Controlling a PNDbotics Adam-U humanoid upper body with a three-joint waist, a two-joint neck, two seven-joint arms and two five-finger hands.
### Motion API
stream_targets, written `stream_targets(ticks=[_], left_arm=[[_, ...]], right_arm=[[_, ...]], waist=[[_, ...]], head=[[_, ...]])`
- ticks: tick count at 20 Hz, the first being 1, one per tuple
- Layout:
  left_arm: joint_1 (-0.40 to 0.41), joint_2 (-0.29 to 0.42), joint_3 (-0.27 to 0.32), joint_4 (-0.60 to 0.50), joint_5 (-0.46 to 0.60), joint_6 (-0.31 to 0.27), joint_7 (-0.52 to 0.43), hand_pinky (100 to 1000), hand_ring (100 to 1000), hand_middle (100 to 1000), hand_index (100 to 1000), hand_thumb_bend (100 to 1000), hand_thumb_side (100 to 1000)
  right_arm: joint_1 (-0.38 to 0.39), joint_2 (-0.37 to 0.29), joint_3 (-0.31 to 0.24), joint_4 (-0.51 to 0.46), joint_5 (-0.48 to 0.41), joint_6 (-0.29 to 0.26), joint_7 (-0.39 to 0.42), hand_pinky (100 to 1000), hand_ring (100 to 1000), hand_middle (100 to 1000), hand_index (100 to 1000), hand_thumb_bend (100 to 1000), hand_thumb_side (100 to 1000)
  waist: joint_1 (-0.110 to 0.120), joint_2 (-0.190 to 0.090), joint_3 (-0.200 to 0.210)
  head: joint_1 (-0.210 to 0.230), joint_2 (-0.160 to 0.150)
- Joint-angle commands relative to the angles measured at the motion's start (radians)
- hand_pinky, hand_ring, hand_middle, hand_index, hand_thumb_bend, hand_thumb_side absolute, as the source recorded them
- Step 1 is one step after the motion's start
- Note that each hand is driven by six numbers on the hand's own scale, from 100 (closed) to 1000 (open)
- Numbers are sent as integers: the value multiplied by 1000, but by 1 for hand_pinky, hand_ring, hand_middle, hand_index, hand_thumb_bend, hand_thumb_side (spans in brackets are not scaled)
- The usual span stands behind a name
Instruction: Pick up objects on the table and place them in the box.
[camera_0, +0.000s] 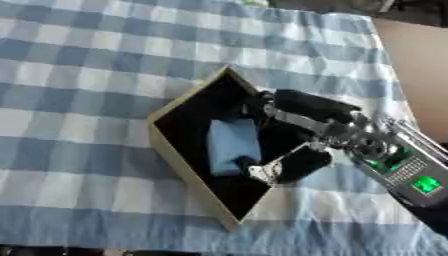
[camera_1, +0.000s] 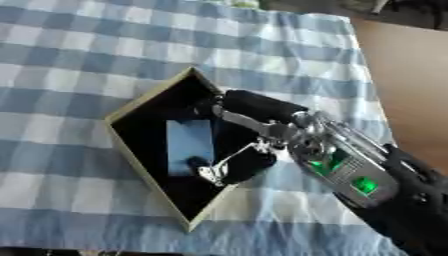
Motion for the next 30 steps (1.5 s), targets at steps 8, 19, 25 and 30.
stream_targets(ticks=[8, 19, 25, 30], left_arm=[[-7, 1, 7, -19, -1, 10, -3, 606, 709, 678, 747, 325, 578], [-6, -2, 8, -19, -1, 14, -5, 607, 710, 678, 747, 321, 577], [-7, -2, 10, -19, 0, 13, -3, 608, 710, 678, 747, 324, 576], [-10, 1, 13, -19, 0, 10, 1, 609, 712, 679, 747, 328, 576]], right_arm=[[-20, -19, -9, -14, 129, -78, 54, 808, 885, 766, 902, 144, 542], [-49, -12, -65, -14, 125, -188, 85, 837, 937, 815, 920, 182, 586], [-68, 7, -142, -14, 97, -212, -7, 822, 916, 793, 910, 112, 560], [-63, 14, -269, -14, 49, -243, -164, 812, 903, 770, 901, 100, 527]], waist=[[7, -11, 3], [7, -14, 1], [12, -16, -5], [18, -15, -12]], head=[[-7, -4], [-6, -10], [-3, -23], [10, -39]])
